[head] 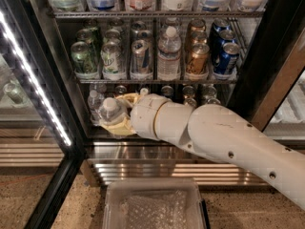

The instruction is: Pick water bottle from bottom shelf of fridge

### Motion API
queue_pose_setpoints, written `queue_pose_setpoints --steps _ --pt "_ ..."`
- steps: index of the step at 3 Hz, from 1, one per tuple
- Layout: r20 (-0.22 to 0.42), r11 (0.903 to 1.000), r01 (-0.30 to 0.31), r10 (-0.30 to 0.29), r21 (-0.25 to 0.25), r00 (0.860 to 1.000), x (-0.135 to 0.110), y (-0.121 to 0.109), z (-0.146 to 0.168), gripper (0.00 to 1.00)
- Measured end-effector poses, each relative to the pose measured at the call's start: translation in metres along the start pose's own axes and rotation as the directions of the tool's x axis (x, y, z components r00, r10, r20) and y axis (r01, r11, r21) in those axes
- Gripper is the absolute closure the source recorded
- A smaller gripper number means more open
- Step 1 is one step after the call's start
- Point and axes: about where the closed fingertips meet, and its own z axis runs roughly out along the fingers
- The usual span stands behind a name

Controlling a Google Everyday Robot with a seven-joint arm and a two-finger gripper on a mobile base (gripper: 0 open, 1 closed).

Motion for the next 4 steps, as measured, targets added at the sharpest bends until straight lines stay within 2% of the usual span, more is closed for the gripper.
queue_pose_setpoints --steps 1,2,3,4 --pt "0.029 0.9997 -0.024 0.025 -0.004 0.999 -0.004 -0.001 -0.006 1.00" --pt "0.070 0.9977 -0.066 0.064 0.018 0.996 -0.016 -0.009 -0.028 1.00" --pt "0.082 0.9932 -0.096 0.091 0.066 0.993 -0.023 -0.025 -0.054 1.00" --pt "0.079 0.9926 -0.097 0.091 0.073 0.993 -0.022 -0.026 -0.056 1.00"
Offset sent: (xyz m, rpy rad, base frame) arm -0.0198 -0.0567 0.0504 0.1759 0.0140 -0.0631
